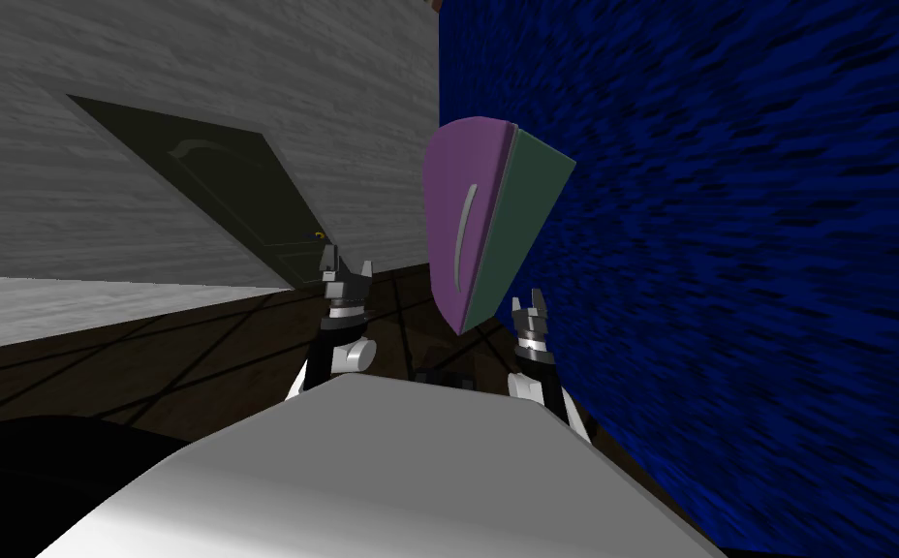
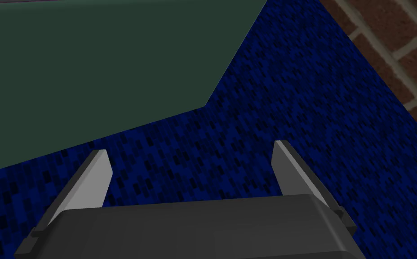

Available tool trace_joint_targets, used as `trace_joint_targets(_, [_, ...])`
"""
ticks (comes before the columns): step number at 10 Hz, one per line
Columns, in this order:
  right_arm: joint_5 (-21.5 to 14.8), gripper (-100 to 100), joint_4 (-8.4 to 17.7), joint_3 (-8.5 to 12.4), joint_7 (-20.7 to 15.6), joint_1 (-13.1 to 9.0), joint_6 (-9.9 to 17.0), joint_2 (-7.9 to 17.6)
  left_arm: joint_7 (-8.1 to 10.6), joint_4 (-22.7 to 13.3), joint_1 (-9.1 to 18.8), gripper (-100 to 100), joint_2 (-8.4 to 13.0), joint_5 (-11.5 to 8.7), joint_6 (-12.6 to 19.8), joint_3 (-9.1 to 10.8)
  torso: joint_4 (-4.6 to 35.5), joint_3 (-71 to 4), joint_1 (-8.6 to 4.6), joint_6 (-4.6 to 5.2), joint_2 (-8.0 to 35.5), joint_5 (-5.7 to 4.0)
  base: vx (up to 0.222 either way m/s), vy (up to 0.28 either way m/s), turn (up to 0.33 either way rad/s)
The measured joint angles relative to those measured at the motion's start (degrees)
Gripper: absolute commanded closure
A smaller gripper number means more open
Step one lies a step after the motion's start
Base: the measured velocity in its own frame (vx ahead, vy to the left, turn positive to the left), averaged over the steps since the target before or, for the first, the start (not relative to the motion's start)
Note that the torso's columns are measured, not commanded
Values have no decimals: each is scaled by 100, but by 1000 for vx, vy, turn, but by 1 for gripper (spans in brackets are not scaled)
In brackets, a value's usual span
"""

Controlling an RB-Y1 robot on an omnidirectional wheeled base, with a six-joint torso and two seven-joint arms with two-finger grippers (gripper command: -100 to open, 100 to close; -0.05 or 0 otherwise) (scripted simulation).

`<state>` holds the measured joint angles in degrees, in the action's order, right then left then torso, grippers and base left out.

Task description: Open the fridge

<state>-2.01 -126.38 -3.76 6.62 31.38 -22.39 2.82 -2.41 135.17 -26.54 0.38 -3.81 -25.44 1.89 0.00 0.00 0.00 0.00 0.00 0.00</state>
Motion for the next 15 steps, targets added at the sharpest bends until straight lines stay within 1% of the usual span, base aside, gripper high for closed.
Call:
trace_joint_targets(1, [0, 0, 0, 0, 0, 0, 0, 0, 0, 0, 0, 0, 0, 0, 0, 0, 235, -467, 0, 0, 232, 0, 0, 0, 0])
trace_joint_targets(2, [0, 0, 0, 0, 0, 0, 0, 0, 0, 0, 0, 0, 0, 0, 0, 0, 600, -1200, 0, 0, 597, 0, 0, 0, 0])
trace_joint_targets(9, [0, 0, -2, 0, 0, 0, -1, 0, 0, 2, 0, 0, 0, 0, -1, 0, 3537, -7073, 0, 0, 3539, 0, 0, 0, 0])
trace_joint_targets(10, [0, -100, -2, 0, 0, 0, -1, 0, 0, 2, 0, 0, 0, 0, -1, 0, 3960, -7919, 0, 0, 3962, 0, 18, 10, 32])
trace_joint_targets(11, [-54, -100, 9, 44, -41, -2, 15, 148, 0, 0, 0, 0, 0, 0, 0, 0, 4148, -8315, 2, 0, 4151, 1, 26, 21, 35])
trace_joint_targets(12, [-123, -100, 25, 94, -105, 12, 21, 314, 0, -1, -1, 0, 0, 0, 0, 0, 4204, -8429, 4, 0, 4203, 1, 23, 30, 29])
trace_joint_targets(15, [-386, -100, 98, 293, -353, -22, 89, 830, 0, -1, -1, 0, 0, 0, 0, 0, 4228, -8458, 2, 0, 4226, 0, 30, 35, 39])
